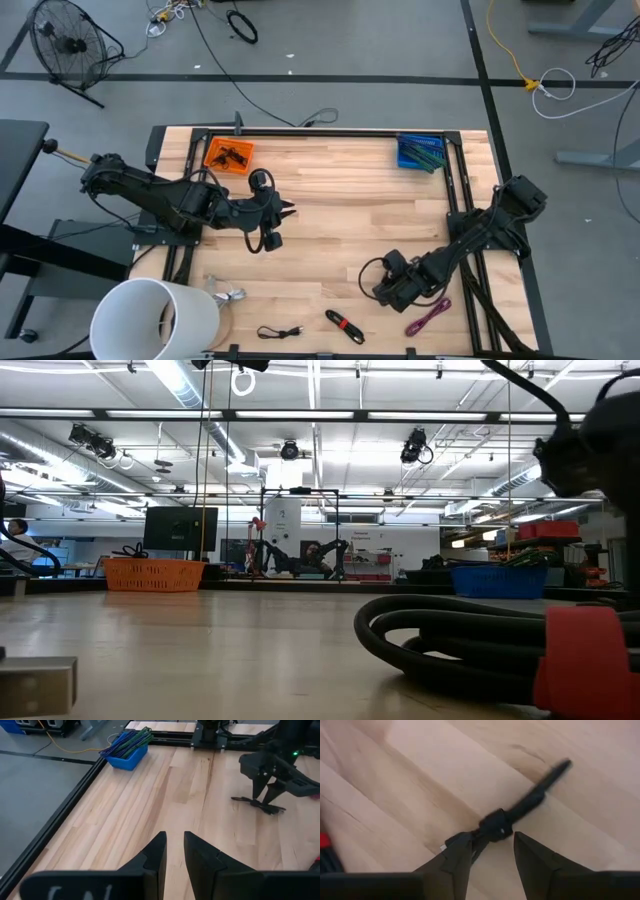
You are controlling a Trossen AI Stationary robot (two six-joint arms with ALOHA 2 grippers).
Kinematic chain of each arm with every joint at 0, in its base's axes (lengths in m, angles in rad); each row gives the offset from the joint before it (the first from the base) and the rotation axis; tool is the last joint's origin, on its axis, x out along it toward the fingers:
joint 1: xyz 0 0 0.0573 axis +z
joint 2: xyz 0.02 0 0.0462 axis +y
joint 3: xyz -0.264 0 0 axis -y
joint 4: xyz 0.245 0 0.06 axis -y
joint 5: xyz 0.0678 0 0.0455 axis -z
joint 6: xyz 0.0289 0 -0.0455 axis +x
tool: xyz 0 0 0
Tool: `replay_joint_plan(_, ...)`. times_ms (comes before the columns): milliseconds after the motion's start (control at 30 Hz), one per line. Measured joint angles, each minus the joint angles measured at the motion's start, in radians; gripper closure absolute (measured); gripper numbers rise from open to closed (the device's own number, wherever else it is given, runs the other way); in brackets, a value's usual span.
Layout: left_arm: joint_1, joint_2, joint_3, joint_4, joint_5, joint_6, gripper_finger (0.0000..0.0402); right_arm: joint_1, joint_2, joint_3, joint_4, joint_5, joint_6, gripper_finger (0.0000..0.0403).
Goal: Pick & Place USB Port
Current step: Put the black charger cable into the orange bin
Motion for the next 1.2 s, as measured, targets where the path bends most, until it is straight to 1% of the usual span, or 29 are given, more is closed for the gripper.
replay_joint_plan(100,0.000,0.000,0.000,0.000,0.000,-0.001,0.0330,-0.014,0.003,0.000,0.020,0.005,-0.029,0.0255)
replay_joint_plan(333,0.000,0.000,0.000,0.000,0.000,-0.001,0.0330,-0.026,0.007,0.000,0.015,0.028,-0.034,0.0255)
replay_joint_plan(433,0.000,0.000,0.000,0.000,0.000,-0.002,0.0330,-0.029,0.025,-0.014,0.030,0.038,-0.059,0.0266)
replay_joint_plan(533,0.000,0.000,0.000,0.000,0.000,-0.002,0.0330,-0.030,0.048,-0.028,0.046,0.027,-0.087,0.0299)
replay_joint_plan(667,0.000,0.000,0.000,0.001,0.000,-0.002,0.0330,-0.030,0.056,-0.031,0.043,0.032,-0.151,0.0376)
replay_joint_plan(700,0.000,0.000,0.000,0.002,0.000,-0.002,0.0330,-0.031,0.053,-0.031,0.046,0.038,-0.171,0.0385)
replay_joint_plan(767,0.000,0.000,0.000,0.004,0.000,-0.002,0.0330,-0.037,0.035,-0.026,0.048,0.046,-0.210,0.0385)
replay_joint_plan(800,0.000,0.000,0.000,0.008,0.000,-0.002,0.0330,-0.043,0.023,-0.023,0.048,0.058,-0.239,0.0384)
replay_joint_plan(867,0.000,0.000,0.000,0.029,0.000,-0.002,0.0330,-0.066,-0.002,-0.022,0.043,0.117,-0.308,0.0388)
replay_joint_plan(1033,0.000,0.000,0.000,0.129,0.003,-0.001,0.0330,-0.146,-0.133,-0.008,0.073,0.232,-0.508,0.0388)
replay_joint_plan(1100,0.000,0.000,0.000,0.174,0.003,0.003,0.0330,-0.183,-0.195,-0.009,0.129,0.270,-0.620,0.0388)
replay_joint_plan(1200,0.000,0.000,0.000,0.255,0.003,0.007,0.0330,-0.241,-0.300,-0.007,0.269,0.298,-0.829,0.0388)
